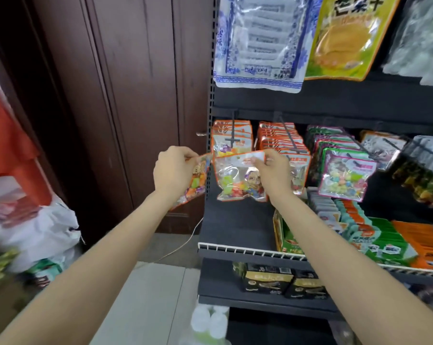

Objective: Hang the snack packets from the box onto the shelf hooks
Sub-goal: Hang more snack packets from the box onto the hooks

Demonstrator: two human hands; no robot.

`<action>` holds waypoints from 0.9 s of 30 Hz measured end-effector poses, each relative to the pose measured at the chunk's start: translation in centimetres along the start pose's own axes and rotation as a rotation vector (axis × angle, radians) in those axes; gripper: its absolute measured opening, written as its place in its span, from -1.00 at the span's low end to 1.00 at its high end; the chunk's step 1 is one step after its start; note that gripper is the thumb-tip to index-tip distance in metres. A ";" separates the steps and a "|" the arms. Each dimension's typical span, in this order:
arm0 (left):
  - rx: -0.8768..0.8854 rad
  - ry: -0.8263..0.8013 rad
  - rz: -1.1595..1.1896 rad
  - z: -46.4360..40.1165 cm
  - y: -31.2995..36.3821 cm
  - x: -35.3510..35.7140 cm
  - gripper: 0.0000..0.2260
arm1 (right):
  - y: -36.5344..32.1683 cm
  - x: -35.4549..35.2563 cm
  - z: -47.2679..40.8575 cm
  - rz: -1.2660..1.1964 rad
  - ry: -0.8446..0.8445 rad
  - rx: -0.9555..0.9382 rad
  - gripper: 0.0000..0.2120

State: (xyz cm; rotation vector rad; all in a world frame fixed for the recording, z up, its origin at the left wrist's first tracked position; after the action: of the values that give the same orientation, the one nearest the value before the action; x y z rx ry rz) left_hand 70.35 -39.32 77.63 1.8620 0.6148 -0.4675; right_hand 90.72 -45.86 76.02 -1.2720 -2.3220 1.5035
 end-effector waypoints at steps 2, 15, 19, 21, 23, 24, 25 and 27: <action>-0.006 0.003 -0.005 -0.9 -0.2 -0.1 -0.85 | -0.4 0.8 -0.8 -0.018 0.027 0.008 -0.83; 0.172 -0.110 -0.142 -3.2 0.1 0.4 -0.88 | -0.7 2.8 -3.3 0.155 0.094 -0.050 -0.79; 0.209 -0.153 -0.095 -3.7 0.1 0.8 -0.88 | -0.2 3.7 -4.2 0.248 0.082 -0.076 -0.75; 0.210 -0.171 -0.088 -3.9 0.3 1.2 -0.89 | 0.1 4.1 -5.1 0.342 0.052 -0.111 -0.79; 0.214 -0.195 -0.098 -3.9 0.6 1.7 -0.89 | 0.1 4.5 -5.8 0.479 -0.014 -0.158 -0.91; 0.217 -0.210 -0.098 -4.0 0.7 1.9 -0.89 | 0.1 4.8 -6.1 0.563 -0.046 -0.176 -0.88; 0.220 -0.227 -0.094 -4.0 0.8 2.1 -0.89 | 0.3 4.9 -6.2 0.652 -0.082 -0.192 -0.81; 0.223 -0.260 -0.075 -4.1 0.8 2.3 -0.89 | 0.2 4.6 -5.8 0.736 -0.101 -0.273 -0.69</action>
State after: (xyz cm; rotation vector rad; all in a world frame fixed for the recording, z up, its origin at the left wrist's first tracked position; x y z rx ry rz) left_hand 72.78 -35.26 78.29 1.9486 0.4727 -0.8418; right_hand 90.68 -38.52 77.25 -2.3632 -2.2928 1.4460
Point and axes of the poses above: each hand's wrist, its own z-axis away from the middle knuckle, its own x-axis out of the palm, y = z × x, the point moved 4 cm from there along -z, towards the middle knuckle, and after that the axes turned 7 degrees about -x, right-handed, at the moved point
